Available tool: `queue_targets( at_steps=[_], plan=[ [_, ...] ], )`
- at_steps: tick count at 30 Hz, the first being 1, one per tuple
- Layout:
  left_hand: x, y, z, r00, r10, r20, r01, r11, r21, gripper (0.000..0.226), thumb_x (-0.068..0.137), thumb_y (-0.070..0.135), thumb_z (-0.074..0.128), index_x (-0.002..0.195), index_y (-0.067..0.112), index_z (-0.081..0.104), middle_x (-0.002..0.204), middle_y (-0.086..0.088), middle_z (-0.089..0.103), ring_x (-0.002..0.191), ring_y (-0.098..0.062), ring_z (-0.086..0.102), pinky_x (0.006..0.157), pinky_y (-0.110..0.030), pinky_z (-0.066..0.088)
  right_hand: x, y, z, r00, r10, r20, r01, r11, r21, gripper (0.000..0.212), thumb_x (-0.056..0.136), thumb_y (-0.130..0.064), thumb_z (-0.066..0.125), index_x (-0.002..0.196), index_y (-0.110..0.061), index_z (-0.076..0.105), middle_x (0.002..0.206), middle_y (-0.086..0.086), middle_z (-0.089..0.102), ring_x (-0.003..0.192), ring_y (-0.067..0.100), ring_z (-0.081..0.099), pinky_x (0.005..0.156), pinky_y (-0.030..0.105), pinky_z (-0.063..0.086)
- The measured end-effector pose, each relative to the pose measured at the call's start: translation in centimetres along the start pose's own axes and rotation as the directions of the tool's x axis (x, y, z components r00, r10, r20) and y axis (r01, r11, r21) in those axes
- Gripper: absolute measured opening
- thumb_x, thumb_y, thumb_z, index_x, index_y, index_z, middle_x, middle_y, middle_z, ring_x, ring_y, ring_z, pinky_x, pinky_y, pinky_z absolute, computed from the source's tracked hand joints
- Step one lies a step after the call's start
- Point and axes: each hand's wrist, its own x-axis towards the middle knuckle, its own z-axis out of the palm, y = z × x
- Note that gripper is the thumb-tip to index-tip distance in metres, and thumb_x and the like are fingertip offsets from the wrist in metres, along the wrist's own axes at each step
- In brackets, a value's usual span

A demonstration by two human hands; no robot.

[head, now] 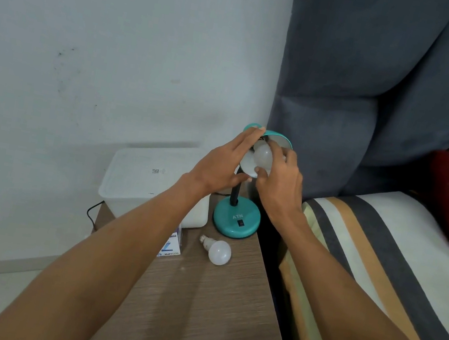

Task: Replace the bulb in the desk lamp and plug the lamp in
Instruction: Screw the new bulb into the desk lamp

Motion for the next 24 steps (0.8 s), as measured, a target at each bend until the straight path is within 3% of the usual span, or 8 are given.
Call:
queue_targets(
  at_steps=[4, 7, 9, 14, 18, 20, 23, 24],
  plan=[
    [0.2, -0.1, 0.0, 1.000, -0.009, 0.001, 0.009, 1.000, 0.009, 0.107, 0.080, 0.018, 0.086, 0.162, 0.017, 0.017, 0.168, -0.009, 0.026, 0.135, -0.038, 0.053, 0.100, -0.049, 0.056, 0.6, -0.4, -0.5, 0.997, 0.066, -0.032, -0.063, 0.995, 0.075, 0.058, 0.085, -0.040, 0.071, 0.135, -0.018, 0.051, 0.120, 0.013, 0.065, 0.101, 0.036, 0.065, 0.086, 0.048, 0.055],
    [0.2, -0.1, 0.2, 1.000, -0.001, 0.005, 0.001, 1.000, 0.011, 0.107, 0.080, 0.017, 0.086, 0.162, 0.016, 0.018, 0.167, -0.010, 0.027, 0.134, -0.038, 0.053, 0.101, -0.050, 0.056, 0.9, -0.6, -0.8, 0.980, 0.198, -0.033, -0.194, 0.975, 0.113, 0.058, 0.087, -0.057, 0.058, 0.126, -0.013, 0.056, 0.106, 0.016, 0.069, 0.095, 0.037, 0.067, 0.080, 0.047, 0.057],
    [0.1, -0.1, 0.2, 1.000, 0.000, -0.002, 0.000, 1.000, 0.012, 0.105, 0.081, 0.017, 0.085, 0.162, 0.016, 0.018, 0.167, -0.010, 0.027, 0.134, -0.039, 0.054, 0.099, -0.050, 0.056, 0.7, -0.8, -0.8, 0.976, 0.213, -0.042, -0.206, 0.970, 0.127, 0.059, 0.089, -0.055, 0.056, 0.129, -0.012, 0.053, 0.109, 0.017, 0.068, 0.098, 0.038, 0.066, 0.082, 0.047, 0.056],
    [0.1, -0.1, 0.2, 1.000, 0.004, 0.000, -0.004, 1.000, 0.001, 0.103, 0.083, 0.019, 0.083, 0.162, 0.016, 0.017, 0.167, -0.010, 0.027, 0.133, -0.039, 0.054, 0.098, -0.050, 0.056, -0.3, -0.9, -0.4, 0.990, 0.047, -0.133, -0.025, 0.987, 0.157, 0.039, 0.095, -0.034, 0.061, 0.132, -0.023, 0.052, 0.129, 0.009, 0.045, 0.100, 0.033, 0.062, 0.083, 0.040, 0.052],
    [0.1, -0.1, 0.1, 1.000, -0.010, -0.005, 0.010, 1.000, -0.007, 0.104, 0.082, 0.019, 0.083, 0.162, 0.019, 0.016, 0.168, -0.007, 0.025, 0.130, -0.039, 0.056, 0.097, -0.050, 0.056, -0.3, -0.3, -0.2, 0.995, -0.039, -0.087, 0.046, 0.995, 0.089, 0.054, 0.087, -0.024, 0.072, 0.135, -0.019, 0.050, 0.134, 0.012, 0.047, 0.106, 0.035, 0.060, 0.088, 0.045, 0.052],
    [0.1, -0.1, 0.1, 1.000, -0.001, -0.005, 0.001, 1.000, -0.005, 0.103, 0.083, 0.019, 0.083, 0.162, 0.017, 0.017, 0.167, -0.008, 0.026, 0.131, -0.039, 0.055, 0.098, -0.050, 0.056, -0.1, -0.2, -0.3, 0.995, 0.028, -0.092, -0.019, 0.994, 0.106, 0.051, 0.089, -0.028, 0.069, 0.135, -0.014, 0.051, 0.126, 0.016, 0.058, 0.104, 0.036, 0.062, 0.087, 0.045, 0.051],
    [-0.1, 0.1, 0.0, 1.000, 0.004, -0.003, -0.004, 1.000, 0.000, 0.102, 0.082, 0.018, 0.083, 0.162, 0.015, 0.019, 0.167, -0.009, 0.026, 0.133, -0.039, 0.053, 0.098, -0.049, 0.056, 0.5, -0.1, -0.7, 0.967, 0.242, -0.081, -0.225, 0.959, 0.174, 0.050, 0.095, -0.047, 0.056, 0.126, -0.007, 0.055, 0.108, 0.019, 0.068, 0.098, 0.039, 0.065, 0.081, 0.043, 0.052],
    [-0.1, 0.2, 0.0, 1.000, 0.004, -0.004, -0.004, 1.000, 0.004, 0.102, 0.082, 0.018, 0.083, 0.162, 0.014, 0.019, 0.167, -0.010, 0.026, 0.133, -0.038, 0.053, 0.099, -0.049, 0.056, 0.5, -0.2, -0.8, 0.967, 0.239, -0.093, -0.221, 0.960, 0.171, 0.051, 0.095, -0.048, 0.055, 0.126, -0.007, 0.055, 0.108, 0.019, 0.068, 0.099, 0.038, 0.065, 0.082, 0.043, 0.052]
  ],
)
